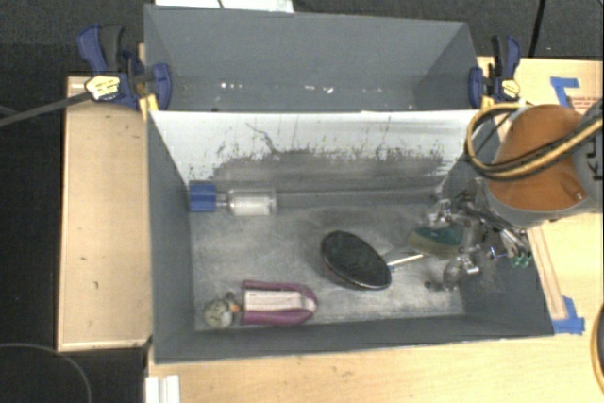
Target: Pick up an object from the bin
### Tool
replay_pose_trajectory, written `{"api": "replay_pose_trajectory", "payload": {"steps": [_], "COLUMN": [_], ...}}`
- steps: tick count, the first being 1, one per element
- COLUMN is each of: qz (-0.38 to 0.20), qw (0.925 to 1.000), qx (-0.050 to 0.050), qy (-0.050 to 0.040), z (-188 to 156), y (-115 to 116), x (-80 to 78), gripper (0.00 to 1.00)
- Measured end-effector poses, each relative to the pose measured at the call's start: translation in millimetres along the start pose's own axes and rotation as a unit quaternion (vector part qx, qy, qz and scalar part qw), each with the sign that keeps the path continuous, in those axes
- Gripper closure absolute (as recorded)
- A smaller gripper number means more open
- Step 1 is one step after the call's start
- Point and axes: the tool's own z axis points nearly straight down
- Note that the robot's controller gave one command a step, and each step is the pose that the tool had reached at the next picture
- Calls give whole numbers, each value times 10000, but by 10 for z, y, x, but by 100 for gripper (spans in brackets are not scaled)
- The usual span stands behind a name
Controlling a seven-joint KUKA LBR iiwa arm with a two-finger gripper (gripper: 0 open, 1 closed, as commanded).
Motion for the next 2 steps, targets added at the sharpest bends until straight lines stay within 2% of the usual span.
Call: {"api": "replay_pose_trajectory", "payload": {"steps": [1, 2], "qz": [-13, -1612], "qw": [10000, 9869], "qx": [5, 16], "qy": [-9, -21], "z": [-27, -2088], "y": [-2, 25], "x": [-4, 187], "gripper": [100, 100]}}
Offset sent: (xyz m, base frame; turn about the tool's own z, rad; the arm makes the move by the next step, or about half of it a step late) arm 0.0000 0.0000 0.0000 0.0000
